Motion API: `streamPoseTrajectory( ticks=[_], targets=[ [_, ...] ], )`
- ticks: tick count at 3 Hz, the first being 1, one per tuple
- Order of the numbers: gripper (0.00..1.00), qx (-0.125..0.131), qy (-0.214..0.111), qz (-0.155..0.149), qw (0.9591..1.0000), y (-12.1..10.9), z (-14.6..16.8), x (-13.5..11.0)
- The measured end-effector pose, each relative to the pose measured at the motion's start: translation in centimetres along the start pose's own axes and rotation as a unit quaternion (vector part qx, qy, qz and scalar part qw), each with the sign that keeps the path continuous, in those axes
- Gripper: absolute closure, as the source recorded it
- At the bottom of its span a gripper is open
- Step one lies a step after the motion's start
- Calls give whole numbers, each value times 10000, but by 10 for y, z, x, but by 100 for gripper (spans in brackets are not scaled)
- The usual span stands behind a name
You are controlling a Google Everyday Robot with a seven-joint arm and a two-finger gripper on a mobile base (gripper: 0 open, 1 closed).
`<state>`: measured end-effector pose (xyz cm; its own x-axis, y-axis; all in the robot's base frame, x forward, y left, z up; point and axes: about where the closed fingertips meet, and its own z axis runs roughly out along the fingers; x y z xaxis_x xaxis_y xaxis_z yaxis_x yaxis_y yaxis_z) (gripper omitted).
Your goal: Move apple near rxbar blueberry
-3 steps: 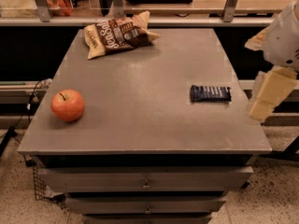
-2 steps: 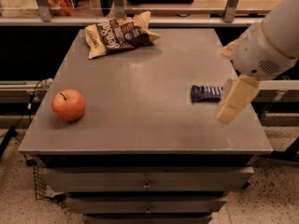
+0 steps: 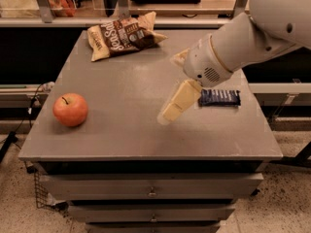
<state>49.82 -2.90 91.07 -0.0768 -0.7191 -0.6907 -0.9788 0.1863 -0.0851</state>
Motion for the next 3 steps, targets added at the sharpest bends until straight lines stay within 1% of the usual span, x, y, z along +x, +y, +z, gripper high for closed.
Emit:
streamPoseTrajectory(
  ticks=[1, 2, 3],
  targets=[
    [0, 0, 0, 0, 10000, 0, 0, 0],
    [0, -62, -209, 4, 9998, 1, 6, -3],
    [0, -403, -985, -48, 9943, 9, 60, -32]
  ],
)
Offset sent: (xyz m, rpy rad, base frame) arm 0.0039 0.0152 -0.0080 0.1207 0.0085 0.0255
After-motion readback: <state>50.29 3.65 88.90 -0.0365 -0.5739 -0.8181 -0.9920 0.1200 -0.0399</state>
